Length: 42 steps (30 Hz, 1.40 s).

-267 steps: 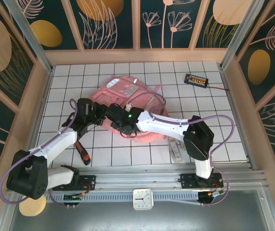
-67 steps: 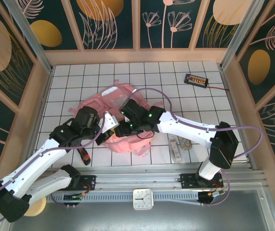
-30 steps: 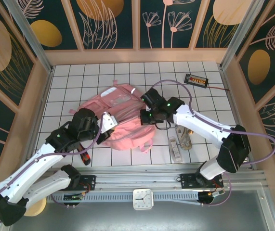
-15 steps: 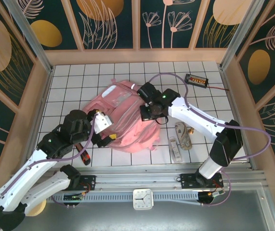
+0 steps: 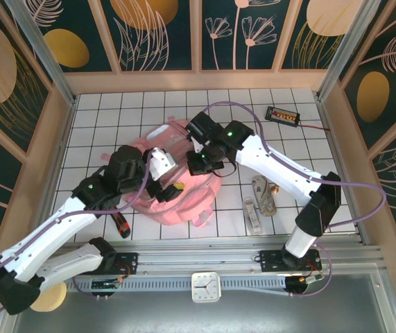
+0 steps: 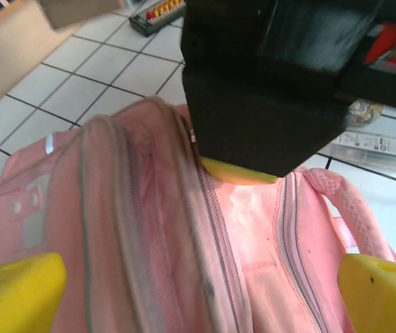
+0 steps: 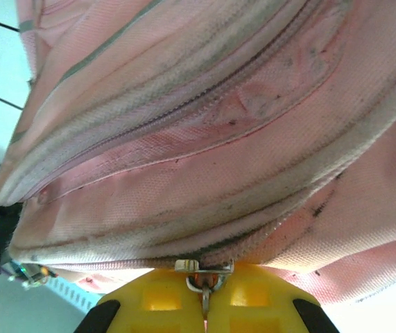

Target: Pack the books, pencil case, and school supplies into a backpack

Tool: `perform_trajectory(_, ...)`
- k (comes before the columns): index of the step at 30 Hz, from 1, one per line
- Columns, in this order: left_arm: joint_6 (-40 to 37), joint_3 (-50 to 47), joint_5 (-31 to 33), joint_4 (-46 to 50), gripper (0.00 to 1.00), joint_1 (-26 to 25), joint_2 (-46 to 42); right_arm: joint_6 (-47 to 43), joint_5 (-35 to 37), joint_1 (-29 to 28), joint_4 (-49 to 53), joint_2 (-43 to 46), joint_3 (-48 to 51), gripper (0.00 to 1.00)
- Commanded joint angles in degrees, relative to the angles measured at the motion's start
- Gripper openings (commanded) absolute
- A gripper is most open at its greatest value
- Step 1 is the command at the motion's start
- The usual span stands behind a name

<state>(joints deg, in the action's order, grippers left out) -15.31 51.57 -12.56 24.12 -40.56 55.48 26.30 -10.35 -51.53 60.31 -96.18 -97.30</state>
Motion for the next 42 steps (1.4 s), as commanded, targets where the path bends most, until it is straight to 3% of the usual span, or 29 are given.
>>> perform_trajectory(1, -0.43, 0.86, 0.78, -1.8, 0.99, -0.37, 2.43, 1.35, -5.38, -0.28, -4.53, 1.03, -4.48, 0.0)
perform_trajectory(3, -0.3, 0.26, 2.33, -2.7, 0.96, -0.53, 3.74, 2.03, -6.0, -0.72, -5.11, 1.08, -4.54, 0.0)
perform_trajectory(5, -0.38, -1.26, 5.2, -3.8, 0.86, -0.58, 5.14, 2.5, -6.17, -1.24, -5.21, 1.01, -4.64, 0.0)
perform_trajectory(6, -0.59, -1.63, 5.8, -3.72, 0.76, -0.53, 6.04, 2.73, -6.23, -1.37, -5.16, 1.16, -4.58, 0.0)
perform_trajectory(8, -0.95, -1.32, 7.78, -2.49, 0.3, -0.54, 8.29, 2.92, -6.27, -1.43, -4.91, 1.33, -4.66, 0.0)
perform_trajectory(10, -1.4, -1.35, 9.49, -1.98, 0.04, -0.51, 8.96, 2.51, -5.86, -1.38, -3.86, 1.52, -4.55, 0.0)
perform_trajectory(11, -1.93, -1.6, 9.97, -2.1, 0.0, -0.58, 8.52, 1.99, -5.3, -1.38, -2.74, 1.55, -4.67, 0.0)
perform_trajectory(15, -5.23, -1.55, 12.55, -0.34, 0.0, -0.58, 5.82, -0.93, -3.41, -0.11, 3.03, 2.07, -4.51, 0.0)
perform_trajectory(18, -8.44, 0.23, 9.61, 4.4, 0.0, -0.58, 5.04, -3.9, -0.95, 3.3, 7.19, 3.03, -1.88, 0.0)
perform_trajectory(22, -9.94, 0.32, 6.24, 8.79, 0.0, -0.58, 3.64, -7.7, 0.77, 10.75, 5.3, 5.24, 4.32, 0.0)
perform_trajectory(27, -11.91, -2.66, 10.12, 11.32, 0.0, -0.58, 0.39, -12.11, 2.5, 15.66, 6.65, 4.26, 3.27, 0.0)
perform_trajectory(31, -11.05, -2.12, 8.34, 10.19, 0.0, -0.54, -1.93, -15.53, -0.45, 19.47, -2.09, 2.11, 8.99, 0.0)
perform_trajectory(34, -10.31, -0.73, 6.62, 9.59, 0.0, -0.56, -2.92, -18.93, 3.25, 22.07, -9.36, -0.49, 13.51, 0.0)
perform_trajectory(38, -14.14, 0.12, 6.76, 13.2, 0.0, -0.58, -3.05, -22.68, 0.54, 29.35, -12.5, -2.48, 12.76, 0.0)
perform_trajectory(42, -16.33, 1.29, 5.79, 15.39, 0.0, -0.56, -4.58, -29.67, -3.03, 32.77, -17.29, -1.23, 12.8, 0.0)
